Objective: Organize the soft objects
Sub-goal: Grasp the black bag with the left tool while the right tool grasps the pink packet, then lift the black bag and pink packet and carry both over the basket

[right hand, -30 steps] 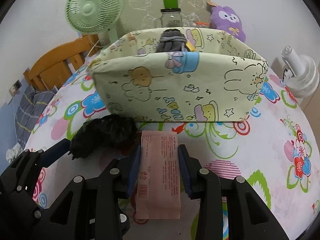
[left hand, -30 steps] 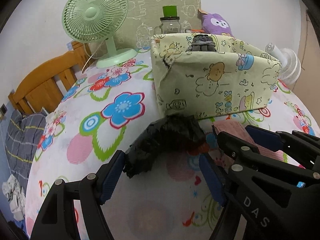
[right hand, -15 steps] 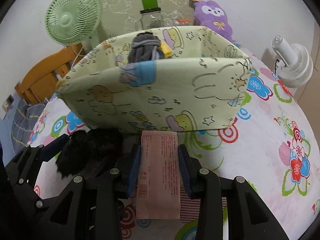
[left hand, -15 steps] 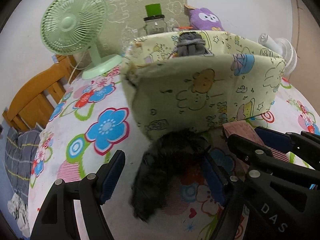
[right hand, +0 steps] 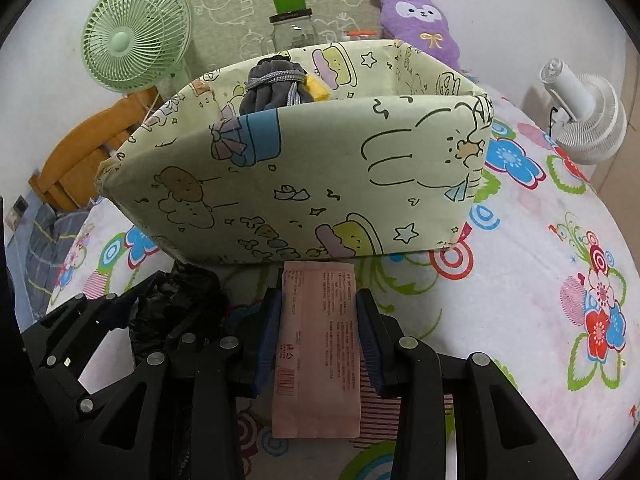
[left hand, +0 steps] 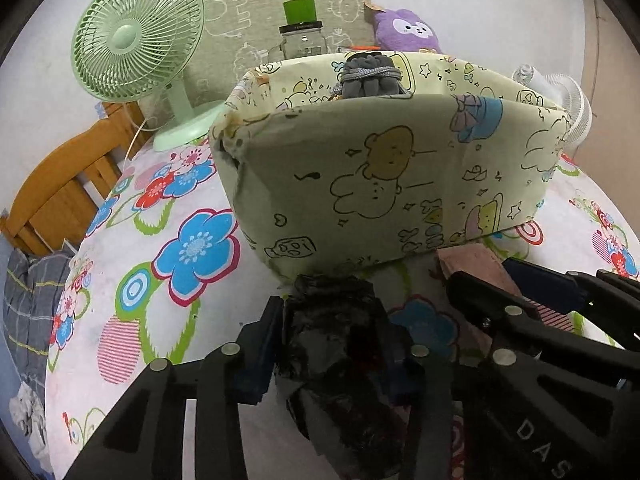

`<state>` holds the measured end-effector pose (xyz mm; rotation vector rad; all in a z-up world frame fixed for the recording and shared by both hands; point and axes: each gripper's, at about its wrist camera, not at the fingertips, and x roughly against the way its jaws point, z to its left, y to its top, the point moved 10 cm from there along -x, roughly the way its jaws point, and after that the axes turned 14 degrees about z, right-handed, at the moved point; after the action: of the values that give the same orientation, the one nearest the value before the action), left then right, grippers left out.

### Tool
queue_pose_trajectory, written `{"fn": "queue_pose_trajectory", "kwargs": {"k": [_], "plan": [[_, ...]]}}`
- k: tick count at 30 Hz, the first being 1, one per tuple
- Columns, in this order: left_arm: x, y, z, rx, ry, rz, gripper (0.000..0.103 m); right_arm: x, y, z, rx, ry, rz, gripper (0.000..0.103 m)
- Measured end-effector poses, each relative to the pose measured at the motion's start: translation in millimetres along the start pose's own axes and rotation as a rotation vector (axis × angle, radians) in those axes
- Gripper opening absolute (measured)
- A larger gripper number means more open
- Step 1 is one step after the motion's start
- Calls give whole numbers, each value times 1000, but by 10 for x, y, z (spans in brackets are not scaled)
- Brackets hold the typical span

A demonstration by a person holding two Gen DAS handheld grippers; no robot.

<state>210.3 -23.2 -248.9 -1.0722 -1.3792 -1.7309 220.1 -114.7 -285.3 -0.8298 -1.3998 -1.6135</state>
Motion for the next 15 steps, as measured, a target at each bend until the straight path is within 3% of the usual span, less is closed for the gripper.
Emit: {"fn": "queue_pose_trajectory", "kwargs": {"k": [15], "plan": [[246, -208, -110, 79, -34, -14, 37, 227, -136, 23, 40, -7, -40, 41]]}}
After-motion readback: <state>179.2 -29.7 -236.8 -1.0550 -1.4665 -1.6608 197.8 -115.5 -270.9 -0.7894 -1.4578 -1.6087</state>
